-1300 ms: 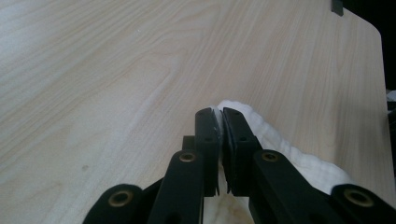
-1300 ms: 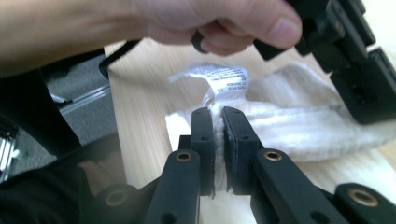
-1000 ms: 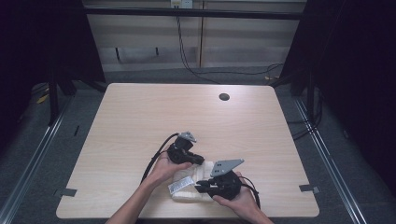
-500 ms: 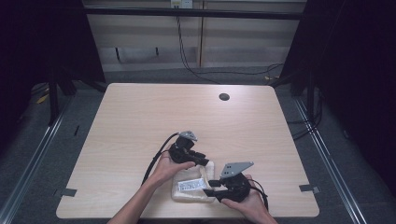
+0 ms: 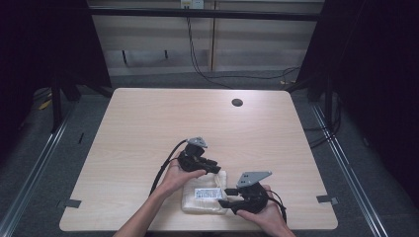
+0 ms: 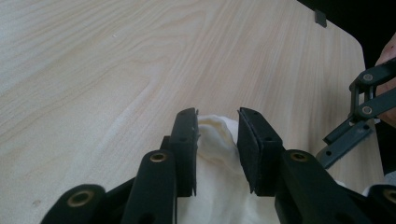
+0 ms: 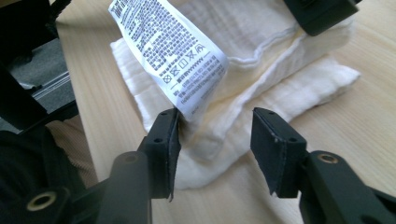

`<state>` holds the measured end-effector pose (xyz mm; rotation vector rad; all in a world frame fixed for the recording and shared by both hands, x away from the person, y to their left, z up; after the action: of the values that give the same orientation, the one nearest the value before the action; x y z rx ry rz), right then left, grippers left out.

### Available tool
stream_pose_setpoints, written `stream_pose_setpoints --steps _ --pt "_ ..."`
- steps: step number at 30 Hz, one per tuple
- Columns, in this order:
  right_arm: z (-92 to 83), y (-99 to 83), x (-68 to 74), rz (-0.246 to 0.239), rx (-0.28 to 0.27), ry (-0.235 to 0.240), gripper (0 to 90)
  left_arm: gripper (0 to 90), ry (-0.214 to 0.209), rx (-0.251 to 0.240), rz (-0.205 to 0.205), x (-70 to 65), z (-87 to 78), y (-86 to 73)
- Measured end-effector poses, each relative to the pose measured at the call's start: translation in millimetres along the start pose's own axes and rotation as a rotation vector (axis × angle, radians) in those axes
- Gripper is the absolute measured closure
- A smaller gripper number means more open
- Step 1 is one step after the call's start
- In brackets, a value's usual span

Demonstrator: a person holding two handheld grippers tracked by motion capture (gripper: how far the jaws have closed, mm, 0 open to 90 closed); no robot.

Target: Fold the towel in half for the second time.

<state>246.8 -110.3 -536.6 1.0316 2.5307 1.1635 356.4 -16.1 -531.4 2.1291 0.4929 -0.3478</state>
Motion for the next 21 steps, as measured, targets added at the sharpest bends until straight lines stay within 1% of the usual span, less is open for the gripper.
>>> stream_pose_setpoints --steps 1,3,6,7,8,10,12,13,15,16,17,18,19,21 --pt "-0.4 -0.2 -1.3 -0.001 -0.003 -0.002 51.7 72.6 0.001 -0.002 0.006 0.3 1.1 0.0" --pt "-1.9 -1.5 -4.2 0.000 -0.002 -0.017 50.6 74.5 -0.001 -0.007 -0.001 1.2 3.9 0.2" --pt "-4.2 -3.6 -8.7 0.013 -0.004 -0.027 49.4 74.7 -0.001 -0.003 -0.004 2.6 7.5 0.1" --pt "-5.1 -4.4 -10.4 0.019 -0.005 -0.033 47.6 74.4 -0.004 -0.007 -0.005 2.7 8.6 0.3" --pt "-5.4 -4.7 -12.2 0.018 -0.007 -0.036 47.4 74.1 -0.001 0.002 -0.004 3.4 8.8 0.1" --pt "-7.5 -4.8 -15.0 0.026 -0.012 -0.042 46.4 73.2 0.002 -0.001 -0.012 4.2 10.2 1.2" --pt "-9.3 -4.2 -20.3 0.028 -0.020 -0.053 45.0 71.4 -0.002 -0.009 -0.015 6.1 10.9 3.3" --pt "-10.2 -4.7 -26.9 0.022 -0.021 -0.072 44.6 70.4 0.004 -0.005 -0.016 6.9 10.7 3.9" --pt "-11.1 -5.6 -36.9 0.049 -0.023 -0.083 43.5 69.1 0.003 -0.011 -0.019 7.4 10.0 5.8" --pt "-12.8 -5.8 -42.2 0.060 -0.023 -0.099 42.0 68.0 0.007 -0.012 -0.021 7.1 9.3 6.4" --pt "-15.2 -4.7 -46.3 0.071 -0.034 -0.107 41.0 66.7 0.013 -0.006 -0.015 7.2 7.6 6.6" --pt "-18.5 -3.1 -49.5 0.080 -0.048 -0.112 40.8 65.2 0.010 -0.011 -0.015 6.5 6.8 7.2" --pt "-22.0 -1.6 -52.2 0.083 -0.060 -0.122 40.0 63.3 0.027 -0.005 -0.012 7.1 5.3 7.0" --pt "-28.3 0.9 -58.4 0.094 -0.082 -0.142 38.8 58.8 0.040 -0.009 -0.011 7.3 2.2 8.0"
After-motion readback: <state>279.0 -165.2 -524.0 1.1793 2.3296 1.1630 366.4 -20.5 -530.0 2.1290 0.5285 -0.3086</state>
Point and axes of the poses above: each handheld gripper's, and its own axes: z roughly forward along the jaws, y roughly out of its top, x roughly to its left, the point moved 8 cm from there along z, roughly forward along the jaws, and after that the axes turned 7 degrees about -y, right-handed, at the moved point
